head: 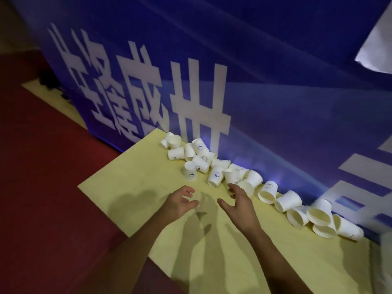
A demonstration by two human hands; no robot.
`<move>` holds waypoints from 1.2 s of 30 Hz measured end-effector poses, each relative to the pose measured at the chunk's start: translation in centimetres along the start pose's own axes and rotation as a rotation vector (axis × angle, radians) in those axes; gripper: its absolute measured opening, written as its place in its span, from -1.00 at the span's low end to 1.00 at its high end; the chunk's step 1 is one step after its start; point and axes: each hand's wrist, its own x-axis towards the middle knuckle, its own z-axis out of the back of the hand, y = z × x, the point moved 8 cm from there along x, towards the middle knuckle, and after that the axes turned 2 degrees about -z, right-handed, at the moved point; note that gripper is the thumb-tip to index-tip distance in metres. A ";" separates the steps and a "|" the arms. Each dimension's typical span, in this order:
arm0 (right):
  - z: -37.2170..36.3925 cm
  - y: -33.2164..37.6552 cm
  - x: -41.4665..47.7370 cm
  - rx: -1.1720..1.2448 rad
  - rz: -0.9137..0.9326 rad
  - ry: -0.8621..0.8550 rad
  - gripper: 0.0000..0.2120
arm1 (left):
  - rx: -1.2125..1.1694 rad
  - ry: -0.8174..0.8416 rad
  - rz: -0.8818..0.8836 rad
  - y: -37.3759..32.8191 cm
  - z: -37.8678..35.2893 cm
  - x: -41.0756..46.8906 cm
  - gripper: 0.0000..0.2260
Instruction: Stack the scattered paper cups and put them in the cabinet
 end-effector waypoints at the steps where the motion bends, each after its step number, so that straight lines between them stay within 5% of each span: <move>1: -1.2 1.0 1.0 -0.010 0.012 0.021 -0.35 | -0.003 -0.019 0.008 0.7 1.5 0.2 -0.73; 15: -20.5 9.5 22.0 -0.127 -0.093 0.035 -0.34 | -0.009 -0.005 0.129 10.8 18.6 20.9 -0.66; 20: -24.2 9.9 29.4 -0.198 -0.146 -0.060 -0.31 | 0.141 0.006 0.119 11.7 22.0 31.3 -0.45; 27: -26.9 8.8 35.0 -0.409 -0.288 -0.131 -0.16 | 0.260 0.054 0.095 11.6 21.2 40.1 -0.17; 36: -26.5 8.0 36.7 -0.445 -0.341 -0.162 -0.36 | 0.196 0.090 0.018 11.2 17.3 42.3 -0.40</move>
